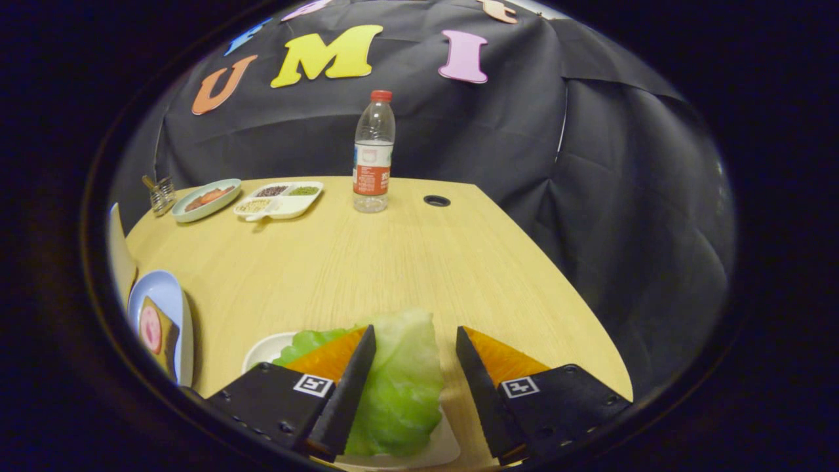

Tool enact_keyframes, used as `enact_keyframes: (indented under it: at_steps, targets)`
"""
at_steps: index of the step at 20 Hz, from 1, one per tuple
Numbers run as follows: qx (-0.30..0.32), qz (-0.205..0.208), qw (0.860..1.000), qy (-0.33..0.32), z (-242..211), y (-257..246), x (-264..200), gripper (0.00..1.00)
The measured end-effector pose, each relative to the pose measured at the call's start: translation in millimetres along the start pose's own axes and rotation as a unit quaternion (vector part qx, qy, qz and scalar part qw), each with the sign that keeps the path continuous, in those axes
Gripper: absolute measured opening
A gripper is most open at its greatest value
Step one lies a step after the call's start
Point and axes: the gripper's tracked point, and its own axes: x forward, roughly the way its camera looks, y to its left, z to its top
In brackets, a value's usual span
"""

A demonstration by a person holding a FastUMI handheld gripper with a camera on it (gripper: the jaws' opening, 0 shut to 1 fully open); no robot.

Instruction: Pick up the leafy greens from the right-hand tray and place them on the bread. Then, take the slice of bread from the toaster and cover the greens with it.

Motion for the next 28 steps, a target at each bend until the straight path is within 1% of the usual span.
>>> enact_keyframes:
  at_steps: [1,2,6,8,10,12,13,14,16,21,24,28]
  targets:
    - [0.003,0.003,1.0,0.0,2,2,0,0.75]
    - [0.002,0.003,1.0,0.004,0,3,1,0.64]
    - [-0.001,-0.011,1.0,0.003,3,0,-1,0.25]
    - [0.0,-0.012,1.0,0.007,4,-2,-7,0.25]
    - [0.003,-0.011,1.0,0.004,5,-5,-11,0.03]
    - [-0.008,-0.019,1.0,0.003,5,-13,-16,0.04]
    - [-0.009,-0.024,1.0,0.001,8,-18,-19,0.0]
    - [-0.01,-0.017,1.0,0.002,8,-17,-23,0.0]
    - [-0.001,-0.018,1.0,-0.012,15,-22,-36,0.0]
    - [0.018,-0.004,0.999,-0.049,39,-21,-79,0.0]
    - [0.012,-0.007,0.997,-0.075,55,-16,-107,0.0]
    - [-0.008,-0.007,0.994,-0.109,74,6,-142,0.0]
